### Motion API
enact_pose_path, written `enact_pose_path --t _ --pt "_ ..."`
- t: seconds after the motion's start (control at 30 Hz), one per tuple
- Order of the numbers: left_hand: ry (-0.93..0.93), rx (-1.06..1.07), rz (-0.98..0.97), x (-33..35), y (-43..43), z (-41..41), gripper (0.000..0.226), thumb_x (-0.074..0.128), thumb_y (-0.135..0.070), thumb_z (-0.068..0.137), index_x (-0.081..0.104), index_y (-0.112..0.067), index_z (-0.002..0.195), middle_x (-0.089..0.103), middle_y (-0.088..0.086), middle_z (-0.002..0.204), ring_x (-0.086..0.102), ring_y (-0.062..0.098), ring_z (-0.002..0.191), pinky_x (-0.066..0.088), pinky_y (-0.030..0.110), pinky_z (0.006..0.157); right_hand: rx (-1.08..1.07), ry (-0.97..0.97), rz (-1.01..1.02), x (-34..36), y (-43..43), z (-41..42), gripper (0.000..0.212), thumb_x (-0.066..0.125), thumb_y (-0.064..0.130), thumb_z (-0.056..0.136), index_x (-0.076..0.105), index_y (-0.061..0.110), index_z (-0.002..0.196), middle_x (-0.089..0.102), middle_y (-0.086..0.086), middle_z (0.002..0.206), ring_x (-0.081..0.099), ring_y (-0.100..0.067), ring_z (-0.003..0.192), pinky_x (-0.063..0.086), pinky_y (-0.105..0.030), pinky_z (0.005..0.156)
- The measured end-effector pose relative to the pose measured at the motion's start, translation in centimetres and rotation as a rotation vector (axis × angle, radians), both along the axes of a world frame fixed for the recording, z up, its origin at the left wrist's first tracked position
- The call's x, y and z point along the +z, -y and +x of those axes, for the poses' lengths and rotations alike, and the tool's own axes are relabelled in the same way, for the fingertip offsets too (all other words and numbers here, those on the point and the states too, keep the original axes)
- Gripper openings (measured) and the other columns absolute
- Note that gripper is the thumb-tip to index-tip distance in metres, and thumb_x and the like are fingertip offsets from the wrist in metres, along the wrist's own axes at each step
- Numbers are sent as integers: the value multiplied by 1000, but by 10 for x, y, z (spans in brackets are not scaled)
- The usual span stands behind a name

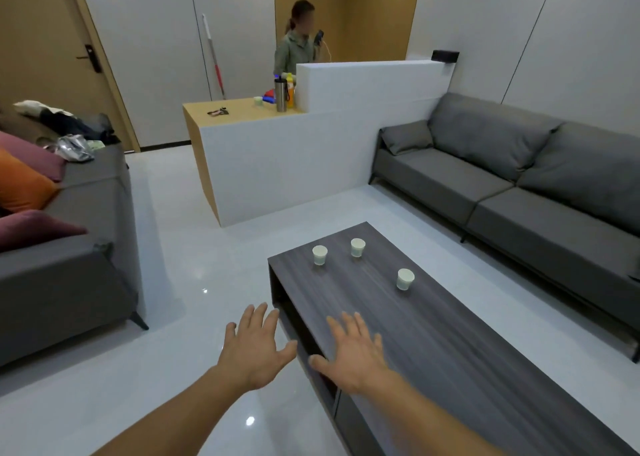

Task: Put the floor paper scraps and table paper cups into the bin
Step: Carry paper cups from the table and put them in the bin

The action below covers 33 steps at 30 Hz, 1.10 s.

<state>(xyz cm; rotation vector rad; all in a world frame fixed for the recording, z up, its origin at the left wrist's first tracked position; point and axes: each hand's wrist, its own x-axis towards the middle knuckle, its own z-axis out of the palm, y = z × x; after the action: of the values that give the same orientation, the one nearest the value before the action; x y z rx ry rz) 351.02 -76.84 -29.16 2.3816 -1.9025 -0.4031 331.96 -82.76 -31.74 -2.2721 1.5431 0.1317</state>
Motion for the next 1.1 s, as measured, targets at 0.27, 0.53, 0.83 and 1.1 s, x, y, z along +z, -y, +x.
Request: enact_pose_path --t 0.27,0.53,0.83,1.1 --pt "-17 -160 -10 0 166 59 82 31 -68 86 11 -24 152 6 0 161 -2 21 148 10 48 117 -193 -7 27 -3 131 38 91 41 73 86 1 32 156 -9 2 164 -17 -21 149 3 -58 118" --pt "-28 -280 90 -28 290 60 83 33 -68 85 11 -24 152 5 0 161 0 21 148 11 48 117 -315 -39 141 -38 230 38 92 43 71 86 1 31 156 -9 1 164 -16 -22 149 6 -59 116" --pt "-39 -429 174 -71 473 10 78 39 -62 87 16 -23 150 14 1 159 9 20 146 18 44 117 -426 -4 208 -93 397 3 89 50 65 87 7 27 156 -2 1 164 -10 -22 150 14 -59 116" --pt "-97 -554 252 -161 600 -46 79 43 -59 86 18 -20 150 17 3 158 14 21 145 21 44 116 -647 -90 262 -195 510 -68 87 50 62 89 3 31 155 -3 0 163 -10 -28 149 18 -60 115"
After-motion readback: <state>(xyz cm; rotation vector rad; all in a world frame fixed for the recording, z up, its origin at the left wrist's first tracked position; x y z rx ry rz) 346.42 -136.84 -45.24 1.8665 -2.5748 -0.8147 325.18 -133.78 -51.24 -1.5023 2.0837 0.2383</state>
